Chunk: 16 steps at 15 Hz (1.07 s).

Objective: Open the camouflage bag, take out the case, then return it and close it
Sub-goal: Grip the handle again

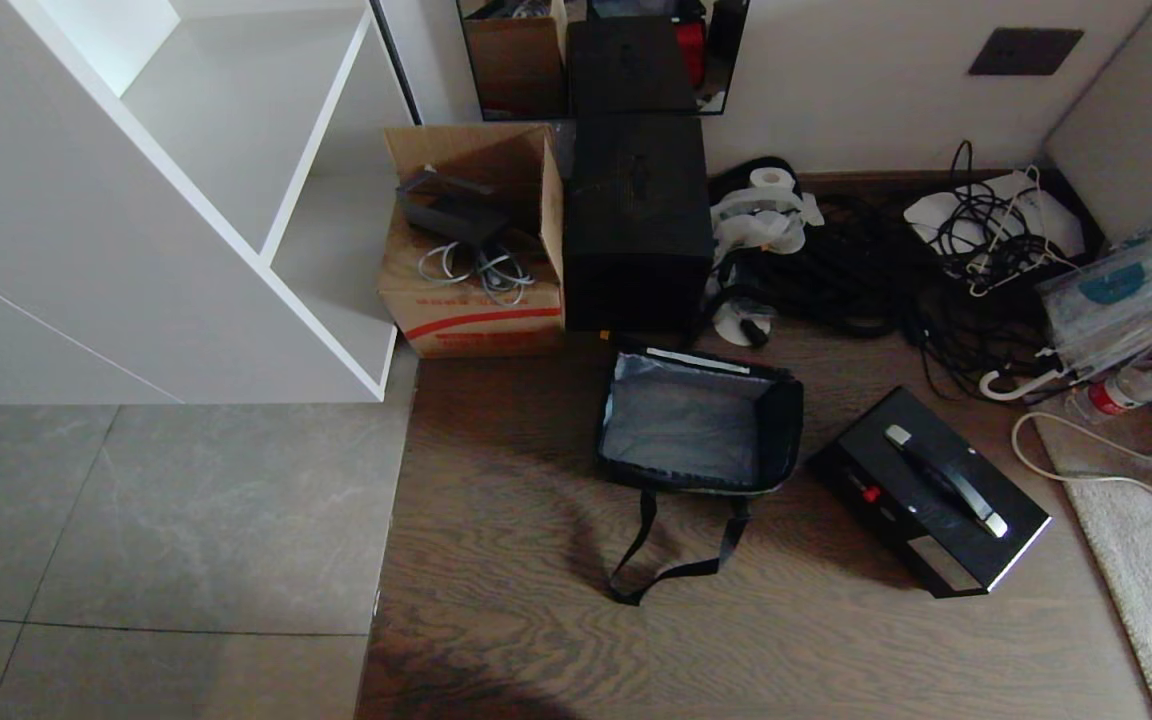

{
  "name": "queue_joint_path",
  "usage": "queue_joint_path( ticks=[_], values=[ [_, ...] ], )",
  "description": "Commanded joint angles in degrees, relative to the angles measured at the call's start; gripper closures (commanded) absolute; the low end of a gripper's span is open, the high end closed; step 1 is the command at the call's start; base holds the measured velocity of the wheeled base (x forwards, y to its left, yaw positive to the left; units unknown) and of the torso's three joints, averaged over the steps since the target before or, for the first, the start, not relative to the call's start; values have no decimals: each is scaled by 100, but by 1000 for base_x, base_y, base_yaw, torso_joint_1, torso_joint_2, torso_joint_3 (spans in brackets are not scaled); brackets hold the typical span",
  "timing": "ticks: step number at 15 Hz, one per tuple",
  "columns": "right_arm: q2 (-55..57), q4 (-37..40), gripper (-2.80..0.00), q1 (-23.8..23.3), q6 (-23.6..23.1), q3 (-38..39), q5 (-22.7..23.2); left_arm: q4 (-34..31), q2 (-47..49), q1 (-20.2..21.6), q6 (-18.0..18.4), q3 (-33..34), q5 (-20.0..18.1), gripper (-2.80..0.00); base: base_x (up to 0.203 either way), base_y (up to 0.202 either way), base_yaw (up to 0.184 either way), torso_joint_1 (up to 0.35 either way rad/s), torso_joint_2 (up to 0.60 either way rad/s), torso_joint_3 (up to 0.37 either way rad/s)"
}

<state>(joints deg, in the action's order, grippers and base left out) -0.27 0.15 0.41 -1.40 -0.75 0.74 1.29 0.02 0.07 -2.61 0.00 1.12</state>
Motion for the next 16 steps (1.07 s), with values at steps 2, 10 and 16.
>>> queue_joint_path(
  ticks=[2, 10, 16],
  values=[
    [561, 897, 0, -1, 23, -1360, 16, 3, -2, 1, -3, 62, 2, 0, 0, 0, 0, 0, 0, 0],
    [6055, 729, 0, 354, 886, -3558, 259, 3, -2, 1, -3, 62, 2, 0, 0, 0, 0, 0, 0, 0],
    [9601, -2478, 0, 456, 1727, -3672, 328, 3, -2, 1, -3, 62, 2, 0, 0, 0, 0, 0, 0, 0]
  ],
)
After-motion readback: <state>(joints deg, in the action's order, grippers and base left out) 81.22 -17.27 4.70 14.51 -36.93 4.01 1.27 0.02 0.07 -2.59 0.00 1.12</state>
